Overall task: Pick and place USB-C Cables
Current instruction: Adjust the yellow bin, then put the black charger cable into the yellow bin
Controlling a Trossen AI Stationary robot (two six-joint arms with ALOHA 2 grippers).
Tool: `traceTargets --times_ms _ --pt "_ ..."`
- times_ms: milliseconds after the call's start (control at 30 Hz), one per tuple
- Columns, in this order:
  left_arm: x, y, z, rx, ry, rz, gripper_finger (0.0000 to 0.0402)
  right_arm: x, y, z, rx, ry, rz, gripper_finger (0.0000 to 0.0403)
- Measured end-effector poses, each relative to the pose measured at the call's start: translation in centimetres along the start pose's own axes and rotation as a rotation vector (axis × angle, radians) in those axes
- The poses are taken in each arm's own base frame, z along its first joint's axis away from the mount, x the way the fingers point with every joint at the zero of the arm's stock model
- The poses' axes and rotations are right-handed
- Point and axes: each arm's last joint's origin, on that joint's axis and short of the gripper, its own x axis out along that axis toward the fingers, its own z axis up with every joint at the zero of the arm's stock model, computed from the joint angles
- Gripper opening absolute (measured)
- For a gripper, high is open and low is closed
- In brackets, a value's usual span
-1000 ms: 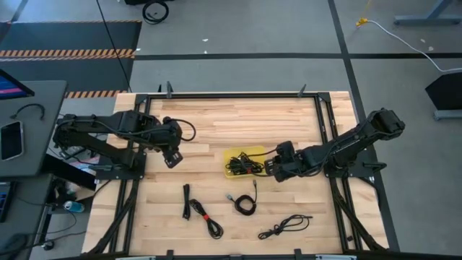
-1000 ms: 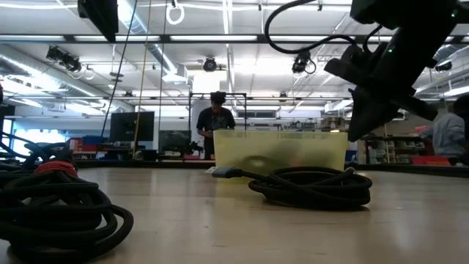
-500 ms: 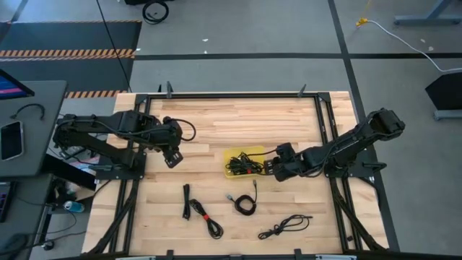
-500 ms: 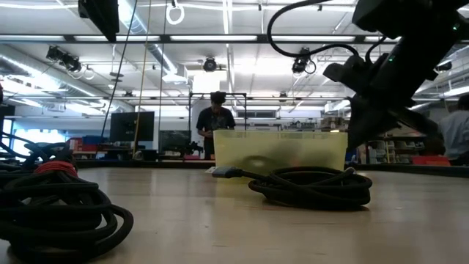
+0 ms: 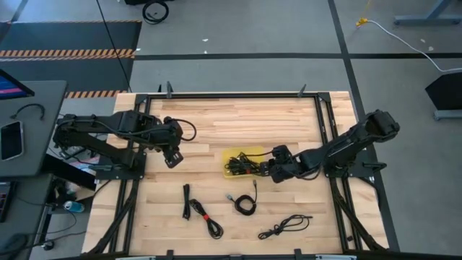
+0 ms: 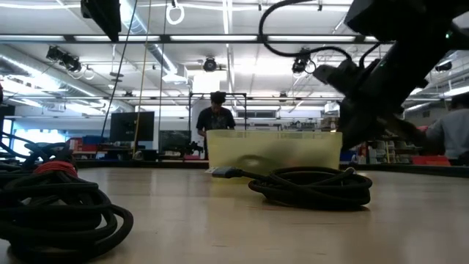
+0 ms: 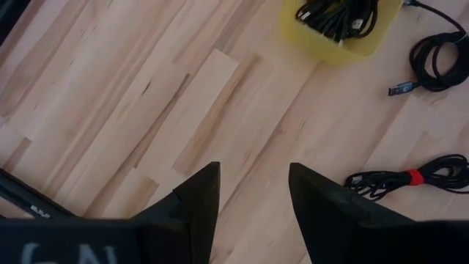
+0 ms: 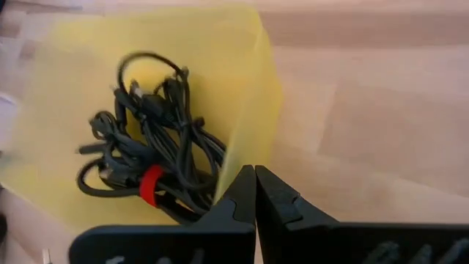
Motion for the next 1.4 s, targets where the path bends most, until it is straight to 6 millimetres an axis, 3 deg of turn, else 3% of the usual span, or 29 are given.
traceTargets --times_ms 200,400,667,833,967,1100,1400 --pt "0.0 0.0 0.0 0.007 -0.001 -0.001 0.0172 2.5 1.0 -1.6 0.02 0.035 0.087 0.0" --pt "0.0 0.0 0.0 0.007 -0.001 -0.001 0.0172 2.3 2.3 -1.5 -0.037 0.039 0.117 0.0" --pt "0.0 0.0 0.0 -0.001 -0.001 -0.001 0.0172 -2.1 1.8 2.1 -0.151 0.038 0.027 0.0" --pt "0.0 0.0 0.0 -0.004 -0.002 -0.002 0.0172 -5.6 2.7 4.9 -0.154 -0.044 0.184 0.0" --pt "0.0 -0.1 0.1 -0.005 -0.007 -0.006 0.0172 -6.7 3.8 6.1 -0.18 -0.103 0.315 0.0" --pt "0.0 -0.1 0.1 -0.006 -0.011 -0.009 0.0172 -5.6 4.8 6.3 -0.211 -0.085 0.386 0.0" --pt "0.0 -0.2 0.2 -0.007 -0.019 -0.015 0.0172 0.2 6.3 4.9 -0.261 0.093 0.51 0.0"
